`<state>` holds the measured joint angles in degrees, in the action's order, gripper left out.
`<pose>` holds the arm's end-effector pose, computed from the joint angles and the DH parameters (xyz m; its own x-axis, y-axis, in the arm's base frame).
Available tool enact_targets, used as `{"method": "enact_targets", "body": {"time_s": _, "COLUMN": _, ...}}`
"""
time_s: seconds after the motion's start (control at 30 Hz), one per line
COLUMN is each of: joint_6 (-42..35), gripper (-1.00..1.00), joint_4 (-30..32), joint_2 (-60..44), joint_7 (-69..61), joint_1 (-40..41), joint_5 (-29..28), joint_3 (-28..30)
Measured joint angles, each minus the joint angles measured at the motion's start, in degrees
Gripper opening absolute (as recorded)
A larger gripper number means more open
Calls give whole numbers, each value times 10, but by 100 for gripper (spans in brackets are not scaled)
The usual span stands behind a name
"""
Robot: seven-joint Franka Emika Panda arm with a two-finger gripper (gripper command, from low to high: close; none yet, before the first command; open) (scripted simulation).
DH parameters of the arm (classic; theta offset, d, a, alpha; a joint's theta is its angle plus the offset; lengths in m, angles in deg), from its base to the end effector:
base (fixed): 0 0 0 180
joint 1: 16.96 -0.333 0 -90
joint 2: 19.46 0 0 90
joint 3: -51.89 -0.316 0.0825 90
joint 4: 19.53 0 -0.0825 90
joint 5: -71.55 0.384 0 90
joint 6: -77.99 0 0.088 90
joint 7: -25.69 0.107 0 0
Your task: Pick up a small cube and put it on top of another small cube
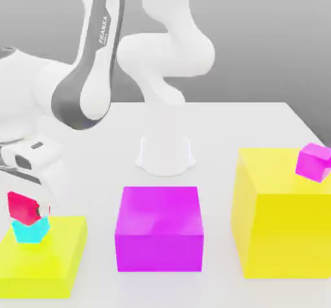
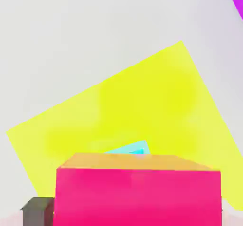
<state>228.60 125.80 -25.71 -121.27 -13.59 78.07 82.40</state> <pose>0.3775 -0.2617 0.2383 -0.3015 0.9535 -0.0004 0.9535 0.3015 0.0009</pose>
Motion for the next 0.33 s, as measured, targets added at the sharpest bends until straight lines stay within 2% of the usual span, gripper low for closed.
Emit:
{"method": "enact_targets", "body": {"time_s": 0.1, "joint_6": -1, "gripper": 100, "joint_4": 0, "joint_2": 1, "joint_7": 0, "joint_1": 0, "joint_5": 0, "joint_3": 0}}
{"method": "enact_targets", "body": {"time_s": 0.33, "joint_6": -82, "gripper": 100, "joint_4": -11, "joint_2": 84, "joint_7": 57, "joint_1": 5, "joint_5": -79, "joint_3": 5}}
